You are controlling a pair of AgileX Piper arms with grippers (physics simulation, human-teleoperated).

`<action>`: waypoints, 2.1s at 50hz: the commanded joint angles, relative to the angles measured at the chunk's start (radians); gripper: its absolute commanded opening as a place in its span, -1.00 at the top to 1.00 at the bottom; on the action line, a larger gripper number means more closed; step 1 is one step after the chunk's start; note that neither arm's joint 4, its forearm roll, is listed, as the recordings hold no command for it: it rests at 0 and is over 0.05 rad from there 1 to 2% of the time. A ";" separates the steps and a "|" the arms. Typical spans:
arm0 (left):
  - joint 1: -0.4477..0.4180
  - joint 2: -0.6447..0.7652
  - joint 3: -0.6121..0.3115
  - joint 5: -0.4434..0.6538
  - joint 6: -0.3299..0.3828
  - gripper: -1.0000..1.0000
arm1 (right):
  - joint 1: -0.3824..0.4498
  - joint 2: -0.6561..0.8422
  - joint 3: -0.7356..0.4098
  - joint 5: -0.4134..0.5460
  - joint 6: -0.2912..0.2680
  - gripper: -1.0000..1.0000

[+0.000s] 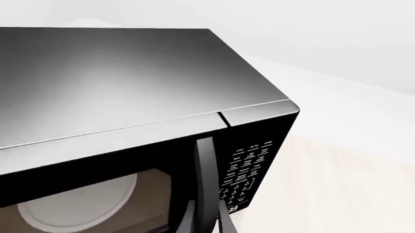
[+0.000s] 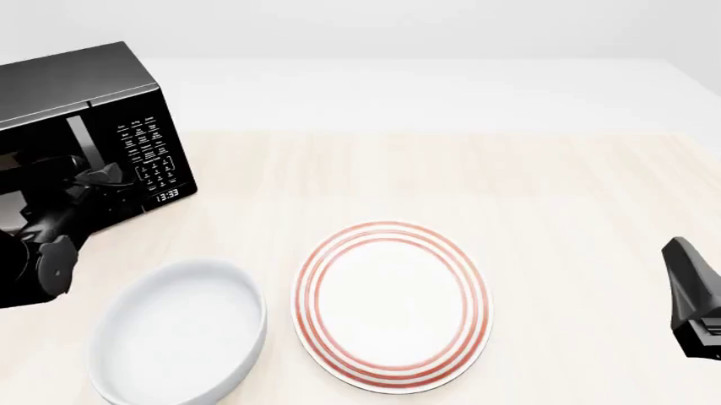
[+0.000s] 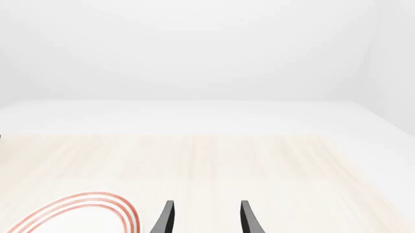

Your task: Open the microwave.

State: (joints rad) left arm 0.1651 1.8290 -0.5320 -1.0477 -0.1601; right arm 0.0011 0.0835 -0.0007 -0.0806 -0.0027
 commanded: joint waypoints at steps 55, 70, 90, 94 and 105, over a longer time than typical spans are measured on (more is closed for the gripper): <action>-0.080 -0.197 0.165 -0.093 0.026 1.00 | 0.000 0.000 0.000 0.000 0.000 -1.00; -0.078 -0.260 0.201 -0.084 0.030 1.00 | 0.000 0.000 0.000 0.000 0.000 -1.00; -0.067 -0.331 0.235 -0.043 0.039 1.00 | 0.000 0.000 0.000 0.000 0.000 -1.00; -0.067 -0.341 0.244 -0.042 0.038 1.00 | 0.000 0.000 0.000 0.000 0.000 -1.00; -0.066 -0.354 0.301 -0.101 0.026 1.00 | 0.000 0.000 0.000 0.000 0.000 -1.00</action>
State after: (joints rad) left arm 0.1192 1.5574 -0.2104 -1.0336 -0.1181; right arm 0.0011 0.0835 -0.0007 -0.0805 -0.0027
